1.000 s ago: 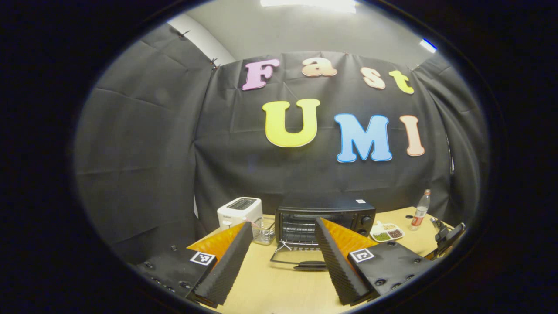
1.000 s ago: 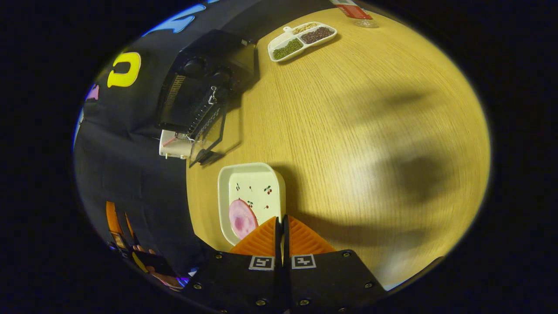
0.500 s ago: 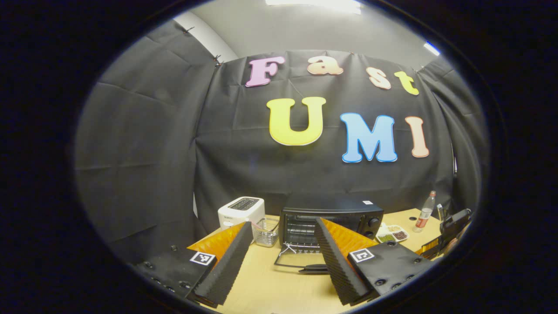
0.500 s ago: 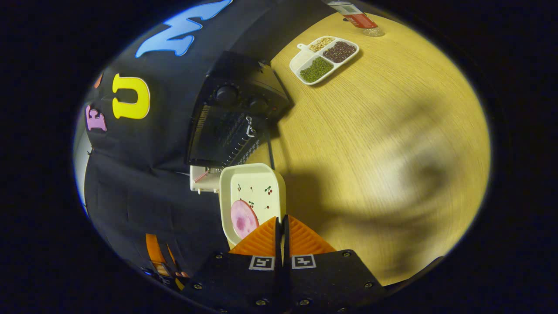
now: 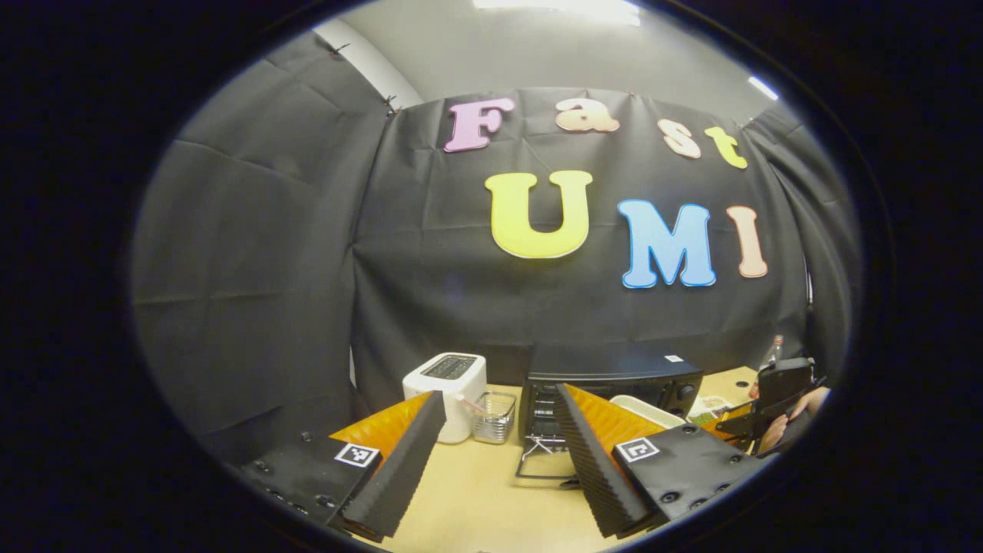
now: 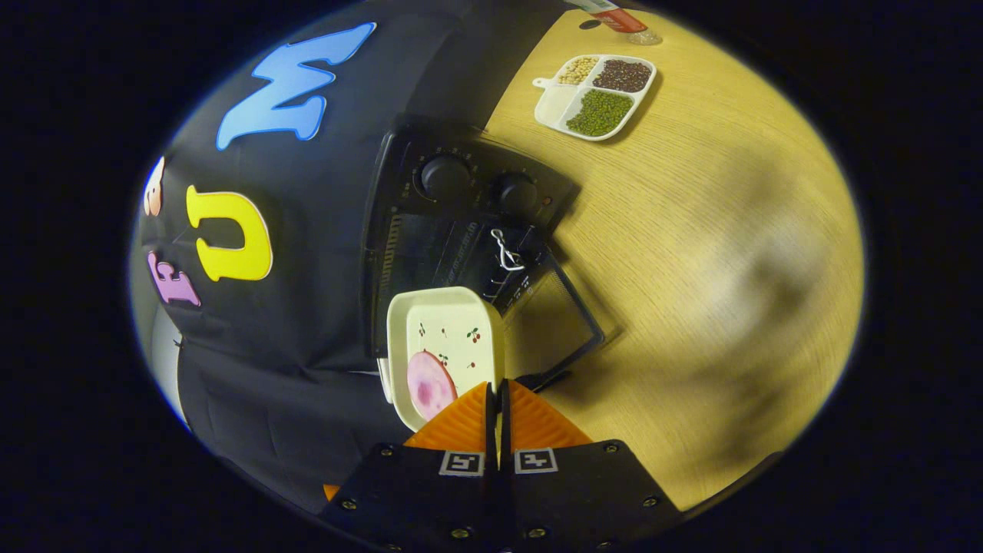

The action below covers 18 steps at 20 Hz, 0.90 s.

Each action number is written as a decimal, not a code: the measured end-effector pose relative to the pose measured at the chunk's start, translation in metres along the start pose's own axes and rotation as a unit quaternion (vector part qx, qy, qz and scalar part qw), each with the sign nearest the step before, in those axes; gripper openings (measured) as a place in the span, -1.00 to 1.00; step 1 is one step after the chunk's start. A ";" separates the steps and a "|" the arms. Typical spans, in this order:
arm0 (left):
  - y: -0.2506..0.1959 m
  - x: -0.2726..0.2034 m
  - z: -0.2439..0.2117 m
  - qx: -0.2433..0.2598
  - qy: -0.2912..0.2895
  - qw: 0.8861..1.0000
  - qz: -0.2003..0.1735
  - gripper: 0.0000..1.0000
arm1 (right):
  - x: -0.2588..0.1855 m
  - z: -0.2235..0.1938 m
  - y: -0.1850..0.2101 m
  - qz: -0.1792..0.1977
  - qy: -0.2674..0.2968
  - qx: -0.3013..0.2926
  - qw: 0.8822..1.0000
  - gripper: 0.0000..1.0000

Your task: Open the electric oven with the left hand, put the food in, and close the electric oven.

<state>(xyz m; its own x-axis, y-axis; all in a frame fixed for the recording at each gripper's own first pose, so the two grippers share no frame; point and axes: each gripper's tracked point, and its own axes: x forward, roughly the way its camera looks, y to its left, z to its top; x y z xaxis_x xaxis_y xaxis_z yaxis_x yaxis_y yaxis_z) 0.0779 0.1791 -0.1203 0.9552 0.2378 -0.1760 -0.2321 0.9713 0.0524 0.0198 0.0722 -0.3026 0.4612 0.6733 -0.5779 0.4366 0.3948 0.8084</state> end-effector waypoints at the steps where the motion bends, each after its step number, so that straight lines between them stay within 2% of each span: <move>1: 0.006 0.001 -0.002 0.001 0.001 1.000 0.000 0.92 | 0.006 -0.003 0.005 -0.004 -0.006 0.011 1.000 -0.99; 3: 0.015 0.003 -0.005 0.003 0.002 1.000 0.002 0.92 | 0.027 -0.001 0.011 -0.011 -0.021 0.037 0.999 -0.99; 4: 0.020 0.004 -0.006 0.004 0.003 1.000 0.002 0.83 | 0.036 0.001 0.011 -0.014 -0.026 0.050 0.998 -0.99; 6: 0.030 0.005 -0.007 0.005 0.004 1.000 0.007 0.83 | 0.052 0.005 0.015 -0.013 -0.036 0.069 0.997 -0.99; 7: 0.036 0.006 -0.013 0.004 0.008 1.000 0.009 0.92 | 0.060 0.009 0.017 -0.012 -0.044 0.081 0.996 -0.99; 8: 0.042 0.006 -0.017 0.004 0.013 1.000 0.012 0.92 | 0.067 0.014 0.020 -0.012 -0.054 0.094 0.994 -0.99; 9: 0.047 0.005 -0.020 0.004 0.016 1.000 0.015 0.83 | 0.074 0.019 0.023 -0.009 -0.065 0.106 0.992 -0.99; 10: 0.050 0.006 -0.020 0.005 0.018 1.000 0.018 1.00 | 0.081 0.023 0.026 -0.008 -0.075 0.117 0.990 -0.99; 11: 0.054 0.008 -0.019 0.008 0.019 1.000 0.020 0.92 | 0.088 0.028 0.028 -0.007 -0.086 0.126 0.988 -0.99; 13: 0.061 0.007 -0.021 0.015 0.021 0.999 0.026 0.92 | 0.100 0.035 0.031 -0.009 -0.103 0.141 0.985 -0.99; 14: 0.063 0.007 -0.020 0.017 0.023 0.999 0.029 0.83 | 0.106 0.039 0.033 -0.008 -0.111 0.149 0.983 -0.99; 18: 0.068 0.007 -0.026 0.017 0.032 0.999 0.036 0.83 | 0.124 0.053 0.043 -0.001 -0.136 0.169 0.976 -0.99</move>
<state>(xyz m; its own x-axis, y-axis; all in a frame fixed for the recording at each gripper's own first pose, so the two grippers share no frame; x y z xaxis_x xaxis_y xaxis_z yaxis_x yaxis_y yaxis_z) 0.0641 0.2467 -0.1438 0.9221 0.3087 -0.2332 -0.2931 0.9508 0.1000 0.1364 0.1399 -0.3459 0.6289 0.4631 -0.6245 0.6463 0.1350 0.7510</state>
